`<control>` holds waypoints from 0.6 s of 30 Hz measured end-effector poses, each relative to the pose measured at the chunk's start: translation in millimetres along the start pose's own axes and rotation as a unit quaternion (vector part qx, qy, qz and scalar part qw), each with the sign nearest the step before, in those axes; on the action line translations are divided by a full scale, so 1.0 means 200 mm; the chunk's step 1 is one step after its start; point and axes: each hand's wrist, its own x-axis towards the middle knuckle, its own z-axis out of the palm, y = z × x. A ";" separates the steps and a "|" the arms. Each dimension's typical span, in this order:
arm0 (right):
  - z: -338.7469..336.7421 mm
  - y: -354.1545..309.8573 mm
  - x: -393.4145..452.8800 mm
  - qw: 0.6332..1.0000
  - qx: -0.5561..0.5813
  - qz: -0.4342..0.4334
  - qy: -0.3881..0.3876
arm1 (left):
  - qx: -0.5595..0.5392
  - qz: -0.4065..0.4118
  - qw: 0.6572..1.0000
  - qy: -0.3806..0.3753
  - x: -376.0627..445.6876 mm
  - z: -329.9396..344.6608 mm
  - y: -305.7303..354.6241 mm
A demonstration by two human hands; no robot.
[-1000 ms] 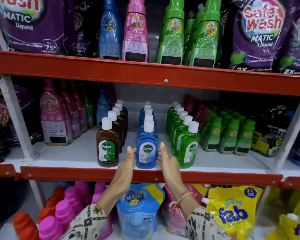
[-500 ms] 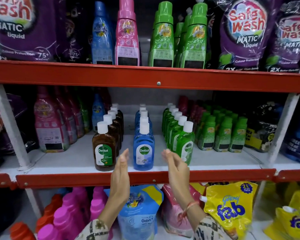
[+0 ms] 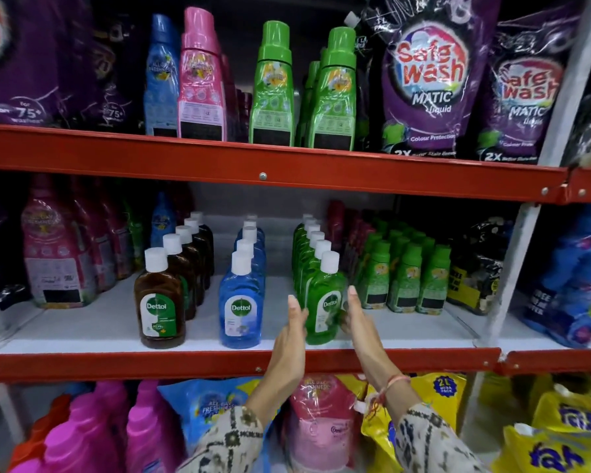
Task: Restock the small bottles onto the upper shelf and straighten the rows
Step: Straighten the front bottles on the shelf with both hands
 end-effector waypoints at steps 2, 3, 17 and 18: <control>-0.01 0.03 0.00 1.000 -0.014 0.015 0.020 | -0.007 -0.003 1.000 0.023 0.01 0.02 0.01; -0.02 0.04 0.00 0.999 -0.017 0.016 0.027 | -0.011 -0.006 1.000 0.026 0.01 0.03 0.01; -0.04 0.08 0.01 0.998 0.025 -0.026 0.054 | 0.022 -0.009 1.000 -0.007 0.05 -0.04 0.06; -0.03 0.08 0.00 0.998 0.017 -0.028 0.059 | 0.026 -0.010 1.000 -0.010 0.04 -0.04 0.07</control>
